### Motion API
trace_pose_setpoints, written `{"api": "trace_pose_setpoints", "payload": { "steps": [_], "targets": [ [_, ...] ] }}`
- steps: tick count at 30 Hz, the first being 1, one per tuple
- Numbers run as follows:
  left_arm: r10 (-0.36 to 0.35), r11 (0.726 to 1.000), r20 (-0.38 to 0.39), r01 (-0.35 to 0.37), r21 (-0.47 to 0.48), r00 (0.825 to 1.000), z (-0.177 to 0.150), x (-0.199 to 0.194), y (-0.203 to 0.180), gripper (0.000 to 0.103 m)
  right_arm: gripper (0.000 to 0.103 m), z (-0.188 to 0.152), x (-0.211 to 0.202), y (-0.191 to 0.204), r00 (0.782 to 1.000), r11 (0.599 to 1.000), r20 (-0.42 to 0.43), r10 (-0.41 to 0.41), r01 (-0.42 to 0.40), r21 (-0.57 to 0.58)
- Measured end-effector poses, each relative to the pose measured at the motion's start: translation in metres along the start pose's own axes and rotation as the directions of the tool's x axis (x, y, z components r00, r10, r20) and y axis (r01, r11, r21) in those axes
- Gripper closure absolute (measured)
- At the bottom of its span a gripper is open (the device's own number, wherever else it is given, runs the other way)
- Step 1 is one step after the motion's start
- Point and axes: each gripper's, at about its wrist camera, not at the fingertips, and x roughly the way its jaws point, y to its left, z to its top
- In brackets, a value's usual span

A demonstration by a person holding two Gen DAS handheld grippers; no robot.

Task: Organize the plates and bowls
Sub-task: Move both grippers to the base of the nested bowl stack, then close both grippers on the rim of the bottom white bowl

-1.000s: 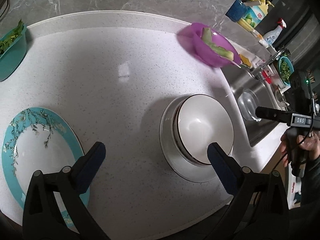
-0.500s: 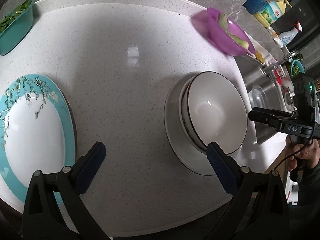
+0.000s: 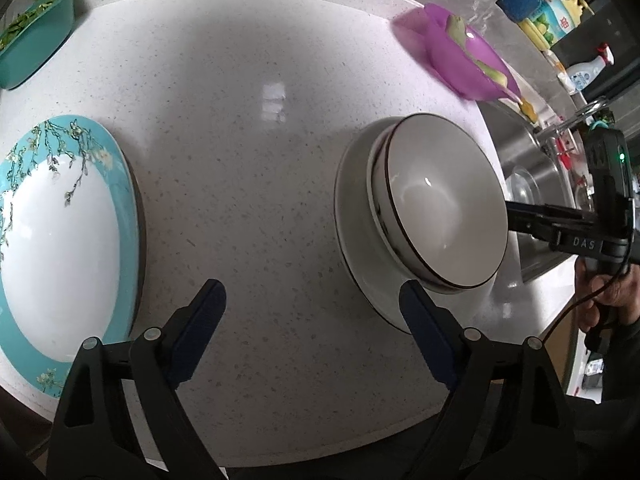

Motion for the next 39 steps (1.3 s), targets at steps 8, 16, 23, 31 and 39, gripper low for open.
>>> {"api": "trace_pose_setpoints", "payload": {
  "steps": [8, 16, 23, 31, 39],
  "targets": [
    [0.015, 1.000, -0.032, -0.015, 0.004, 0.999, 0.004, 0.028, -0.007, 0.015, 0.059, 0.002, 0.010, 0.007, 1.000, 1.000, -0.021, -0.004, 0.003, -0.027],
    [0.014, 0.999, -0.024, -0.015, -0.051, 1.000, 0.009, 0.043, -0.002, 0.032, 0.059, 0.002, -0.002, 0.004, 1.000, 1.000, 0.003, 0.002, -0.002, -0.027],
    [0.010, 0.999, -0.021, -0.010, -0.037, 1.000, 0.018, 0.056, -0.010, 0.053, 0.066, 0.003, -0.003, 0.012, 1.000, 0.999, 0.005, 0.011, -0.011, -0.051],
    [0.014, 0.998, -0.015, -0.014, -0.055, 1.000, 0.023, 0.060, -0.011, 0.053, 0.066, 0.005, -0.010, 0.016, 1.000, 0.998, 0.013, 0.024, -0.023, -0.060],
    [0.022, 0.998, -0.017, -0.023, -0.058, 1.000, 0.017, 0.058, -0.003, 0.051, 0.065, 0.005, -0.002, 0.028, 0.999, 0.997, -0.035, 0.003, -0.006, -0.083]
  ]
}}
